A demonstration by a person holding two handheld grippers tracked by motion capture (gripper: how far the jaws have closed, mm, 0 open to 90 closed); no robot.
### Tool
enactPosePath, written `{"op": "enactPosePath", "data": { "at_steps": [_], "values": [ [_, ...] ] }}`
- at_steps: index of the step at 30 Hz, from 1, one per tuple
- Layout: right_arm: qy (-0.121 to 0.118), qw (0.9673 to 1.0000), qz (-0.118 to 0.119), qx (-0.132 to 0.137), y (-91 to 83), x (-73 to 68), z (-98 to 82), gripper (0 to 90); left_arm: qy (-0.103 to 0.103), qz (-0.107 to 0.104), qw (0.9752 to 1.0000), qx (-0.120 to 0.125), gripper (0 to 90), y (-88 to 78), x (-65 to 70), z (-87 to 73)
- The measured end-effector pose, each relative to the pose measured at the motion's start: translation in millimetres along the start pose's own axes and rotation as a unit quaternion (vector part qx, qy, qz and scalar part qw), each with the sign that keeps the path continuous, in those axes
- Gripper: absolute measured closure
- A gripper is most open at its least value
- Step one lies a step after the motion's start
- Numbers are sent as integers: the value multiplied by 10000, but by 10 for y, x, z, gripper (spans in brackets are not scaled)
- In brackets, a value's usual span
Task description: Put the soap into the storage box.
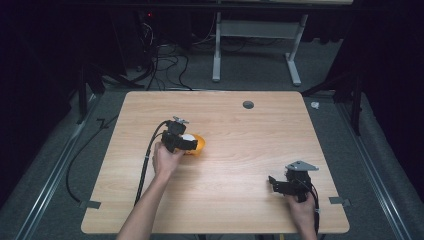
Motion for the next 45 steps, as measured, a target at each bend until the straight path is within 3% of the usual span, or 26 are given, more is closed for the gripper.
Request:
{"op": "enactPosePath", "data": {
  "at_steps": [8, 39, 45],
  "values": [
    [3, 10000, 1, 0, 0, 0, 0, 177, -11, -34, 9998, 210, 152, -101, -5, 42],
    [-1, 10000, 0, -1, 0, 0, 0, 177, 50, -139, 9981, 599, 155, -540, -31, 119],
    [-3, 10000, 0, -2, 0, 0, 0, 177, 48, -123, 9967, 796, 161, -665, -42, 129]
  ]
}}
Point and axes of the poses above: each handheld gripper's, and its own axes: y roughly forward along the jaws, z roughly out of its top, x roughly to its right, the point moved 1 cm from there along y, roughly forward along the jaws, and after that the axes turned 14 degrees about x, right-handed, at the moved point
